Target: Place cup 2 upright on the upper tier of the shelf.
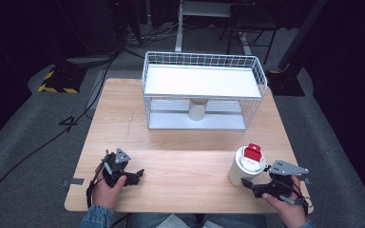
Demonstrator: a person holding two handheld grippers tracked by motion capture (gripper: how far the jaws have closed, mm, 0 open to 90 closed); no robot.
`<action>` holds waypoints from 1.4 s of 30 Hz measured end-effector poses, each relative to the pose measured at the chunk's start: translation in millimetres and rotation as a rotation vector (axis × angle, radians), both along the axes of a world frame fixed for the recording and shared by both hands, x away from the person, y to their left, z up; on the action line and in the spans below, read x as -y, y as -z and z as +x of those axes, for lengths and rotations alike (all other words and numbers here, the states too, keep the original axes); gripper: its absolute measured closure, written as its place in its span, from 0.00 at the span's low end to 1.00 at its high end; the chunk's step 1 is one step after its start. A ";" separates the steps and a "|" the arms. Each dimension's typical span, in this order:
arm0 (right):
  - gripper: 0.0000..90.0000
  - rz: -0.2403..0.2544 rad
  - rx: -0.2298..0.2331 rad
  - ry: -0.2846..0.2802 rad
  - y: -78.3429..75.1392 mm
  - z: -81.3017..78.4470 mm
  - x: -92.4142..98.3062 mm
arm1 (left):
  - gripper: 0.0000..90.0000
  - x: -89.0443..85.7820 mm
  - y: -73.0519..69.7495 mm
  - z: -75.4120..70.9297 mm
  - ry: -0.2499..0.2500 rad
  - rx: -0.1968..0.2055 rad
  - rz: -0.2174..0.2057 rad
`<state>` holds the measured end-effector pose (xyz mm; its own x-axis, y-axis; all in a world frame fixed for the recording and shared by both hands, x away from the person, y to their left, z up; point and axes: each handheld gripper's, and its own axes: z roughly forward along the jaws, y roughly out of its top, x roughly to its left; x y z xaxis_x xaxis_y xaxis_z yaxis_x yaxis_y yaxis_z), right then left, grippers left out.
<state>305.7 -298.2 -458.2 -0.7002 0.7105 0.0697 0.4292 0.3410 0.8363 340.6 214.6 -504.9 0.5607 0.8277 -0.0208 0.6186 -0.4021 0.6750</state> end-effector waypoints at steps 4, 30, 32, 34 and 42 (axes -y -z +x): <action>0.14 0.013 0.035 0.004 4.1 2.3 -3.4 | 0.07 0.1 0.0 0.0 -0.001 0.000 -0.001; 0.13 0.134 0.168 0.027 26.1 6.3 -12.8 | 0.07 0.0 0.0 0.0 0.000 0.000 0.000; 0.14 0.141 0.165 0.032 27.0 6.0 -12.8 | 0.07 0.0 0.0 0.0 0.000 0.000 0.000; 0.14 0.142 0.164 0.029 26.9 6.3 -12.4 | 0.07 0.0 0.0 0.0 0.000 0.000 0.000; 0.14 0.135 0.160 0.022 26.1 6.9 -12.0 | 0.07 0.1 0.0 0.0 -0.001 0.000 -0.002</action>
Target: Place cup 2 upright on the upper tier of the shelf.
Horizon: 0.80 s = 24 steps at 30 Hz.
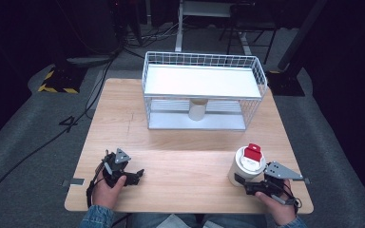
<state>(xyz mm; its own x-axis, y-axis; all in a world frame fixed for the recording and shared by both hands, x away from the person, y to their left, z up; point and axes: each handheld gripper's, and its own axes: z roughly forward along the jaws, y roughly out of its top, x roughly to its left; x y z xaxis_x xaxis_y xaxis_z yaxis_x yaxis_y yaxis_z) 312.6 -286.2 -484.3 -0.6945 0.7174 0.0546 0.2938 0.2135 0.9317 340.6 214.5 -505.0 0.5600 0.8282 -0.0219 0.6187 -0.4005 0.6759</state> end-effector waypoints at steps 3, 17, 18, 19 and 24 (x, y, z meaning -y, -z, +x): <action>0.14 0.001 -0.002 -0.002 -0.1 0.2 0.2 | 0.07 -0.1 -0.1 0.0 0.001 0.000 0.001; 0.15 -0.010 0.006 0.000 -0.6 -0.8 -0.2 | 0.07 0.0 0.0 0.0 0.000 0.000 0.000; 0.15 -0.008 0.008 0.001 -0.3 -0.9 -0.3 | 0.07 0.0 -0.2 -0.1 0.000 -0.002 0.002; 0.15 -0.008 0.014 -0.001 -0.1 -0.7 -0.4 | 0.07 0.0 -0.1 -0.1 -0.001 -0.002 0.000; 0.16 -0.010 0.021 0.003 0.2 -1.0 -1.0 | 0.07 -0.1 -0.1 0.0 0.000 -0.001 0.002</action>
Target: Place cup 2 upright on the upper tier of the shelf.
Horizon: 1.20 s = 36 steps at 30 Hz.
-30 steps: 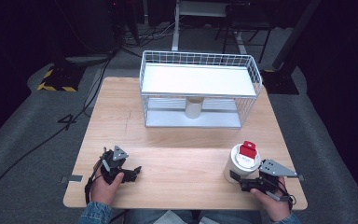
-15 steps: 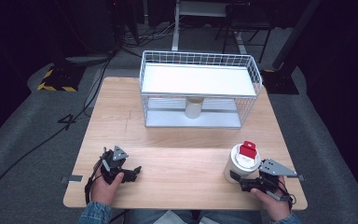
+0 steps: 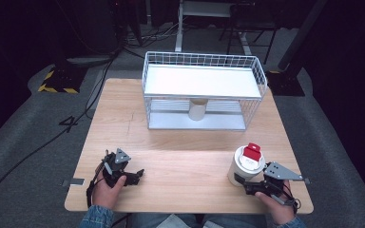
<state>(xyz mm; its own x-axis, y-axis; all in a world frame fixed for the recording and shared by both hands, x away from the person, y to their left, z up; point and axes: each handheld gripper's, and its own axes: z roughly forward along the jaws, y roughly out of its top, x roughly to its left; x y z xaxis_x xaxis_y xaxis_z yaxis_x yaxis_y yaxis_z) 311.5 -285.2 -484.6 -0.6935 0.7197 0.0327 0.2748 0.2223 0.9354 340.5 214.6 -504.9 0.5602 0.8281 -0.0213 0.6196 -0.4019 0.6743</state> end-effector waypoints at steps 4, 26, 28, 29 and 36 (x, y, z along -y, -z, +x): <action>0.16 -0.009 0.020 -0.007 0.2 0.0 -0.9 | 0.07 0.0 0.0 0.1 0.001 0.001 0.000; 0.16 0.019 0.041 0.007 -27.1 3.8 6.8 | 0.07 0.0 0.0 0.1 0.001 0.001 0.000; 0.16 0.020 0.041 0.007 -30.6 5.6 6.5 | 0.07 0.0 0.0 0.1 0.001 0.001 0.000; 0.16 0.017 0.041 0.009 -32.4 6.3 6.5 | 0.07 0.0 0.1 0.0 0.000 0.001 0.000; 0.16 0.019 0.058 0.002 -47.0 10.4 6.5 | 0.07 0.0 0.0 0.1 0.001 0.001 0.000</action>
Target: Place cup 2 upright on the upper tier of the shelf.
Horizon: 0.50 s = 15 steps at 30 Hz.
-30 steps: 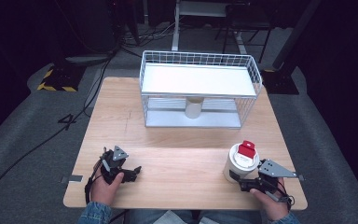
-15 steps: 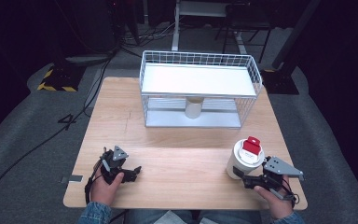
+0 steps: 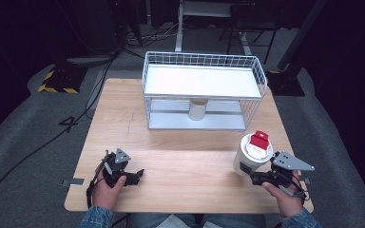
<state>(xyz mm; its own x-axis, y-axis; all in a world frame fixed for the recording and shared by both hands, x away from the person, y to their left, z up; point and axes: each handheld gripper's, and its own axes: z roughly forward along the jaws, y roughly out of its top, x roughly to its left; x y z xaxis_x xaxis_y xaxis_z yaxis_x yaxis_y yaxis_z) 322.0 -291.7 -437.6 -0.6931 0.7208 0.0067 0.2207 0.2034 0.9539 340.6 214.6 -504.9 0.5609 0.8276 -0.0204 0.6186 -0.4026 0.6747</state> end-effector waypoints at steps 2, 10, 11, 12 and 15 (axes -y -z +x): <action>0.16 0.004 0.011 0.004 -6.6 1.6 0.3 | 0.07 0.0 0.0 0.1 0.000 -0.002 0.000; 0.16 0.010 0.017 0.004 -20.0 7.1 -0.9 | 0.07 0.0 0.0 0.1 0.000 -0.001 0.000; 0.16 0.008 0.019 0.003 -24.4 8.8 -1.1 | 0.07 0.0 0.0 0.1 0.000 -0.001 0.001; 0.16 0.009 0.019 0.002 -26.5 9.8 -1.1 | 0.07 0.0 0.0 0.1 -0.001 -0.002 0.000; 0.16 0.014 0.019 0.002 -30.3 11.8 -0.9 | 0.07 0.2 0.2 0.1 -0.003 -0.001 -0.002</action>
<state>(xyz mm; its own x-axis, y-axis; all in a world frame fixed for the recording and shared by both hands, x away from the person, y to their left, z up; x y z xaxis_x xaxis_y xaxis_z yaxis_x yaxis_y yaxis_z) 333.7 -290.8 -407.3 -0.6914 0.7225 0.0035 0.2031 0.1898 0.9606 340.7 214.4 -505.1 0.5585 0.8292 -0.0225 0.6202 -0.3994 0.6751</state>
